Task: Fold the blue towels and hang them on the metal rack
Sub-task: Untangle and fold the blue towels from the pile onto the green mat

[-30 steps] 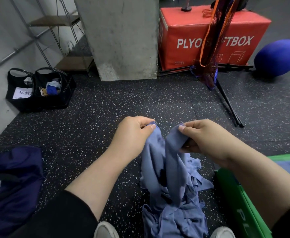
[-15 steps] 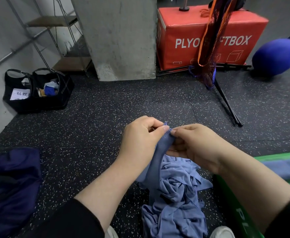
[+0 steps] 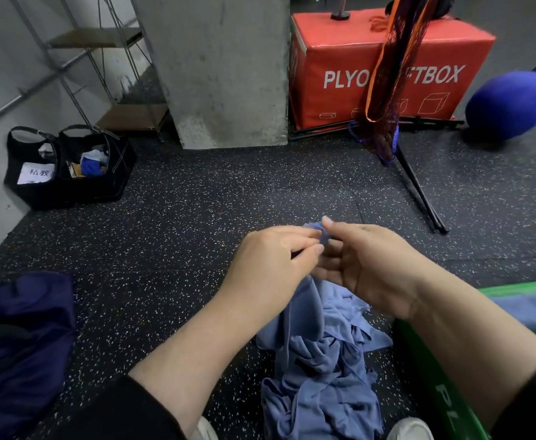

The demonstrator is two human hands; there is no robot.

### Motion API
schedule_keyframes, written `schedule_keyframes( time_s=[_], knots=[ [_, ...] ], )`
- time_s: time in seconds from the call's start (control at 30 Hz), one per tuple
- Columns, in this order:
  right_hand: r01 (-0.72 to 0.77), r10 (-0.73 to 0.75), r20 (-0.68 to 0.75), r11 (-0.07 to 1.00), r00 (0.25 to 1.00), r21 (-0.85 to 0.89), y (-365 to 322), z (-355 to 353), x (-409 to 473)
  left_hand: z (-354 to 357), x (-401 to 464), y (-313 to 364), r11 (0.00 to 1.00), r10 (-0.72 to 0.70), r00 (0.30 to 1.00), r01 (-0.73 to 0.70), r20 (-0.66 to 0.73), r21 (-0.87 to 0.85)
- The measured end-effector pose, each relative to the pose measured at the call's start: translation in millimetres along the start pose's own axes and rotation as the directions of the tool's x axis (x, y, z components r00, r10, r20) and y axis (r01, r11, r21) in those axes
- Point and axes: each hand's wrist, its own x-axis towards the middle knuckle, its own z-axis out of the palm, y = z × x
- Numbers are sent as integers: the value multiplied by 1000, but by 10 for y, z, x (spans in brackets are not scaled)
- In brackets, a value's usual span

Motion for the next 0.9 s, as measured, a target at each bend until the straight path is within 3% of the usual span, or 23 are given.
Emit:
schedule_keyframes(
  time_s=[0.07,0.17,0.2,0.23,0.3,0.37,0.43,0.57,0.73,0.9],
  knots=[
    [36,-39,-34,995,999,-93,21,-33,4,-31,-1,6,995,-79,996,83,51,-63],
    [106,-127,-59,955,990,-279,33,-54,26,-118,28,-3,992,-120,991,117,-54,-53],
    [152,-186,-43,898,982,-413,21,-54,25,-152,43,-11,994,-104,990,101,-92,-39],
    [208,-257,-2,783,966,-586,-1,-63,19,-193,60,-10,997,-79,993,79,-82,-2],
    [272,-308,131,475,942,-837,-58,-76,-12,-260,86,-24,993,-28,995,17,97,115],
    [286,-255,207,332,945,-899,-100,-89,-52,-266,84,-44,981,-56,951,-4,305,193],
    [297,-245,230,286,942,-911,-114,-97,-86,-241,64,-68,981,-109,920,40,378,188],
    [312,-368,226,195,902,-930,-100,-137,-58,-195,75,-185,980,-179,939,144,295,136],
    [236,-486,82,266,870,-935,-118,-256,-31,-227,73,-237,978,-207,945,200,252,53],
    [205,-532,21,290,847,-935,-143,-293,-42,-350,8,-330,923,-364,921,338,139,183]
  ],
)
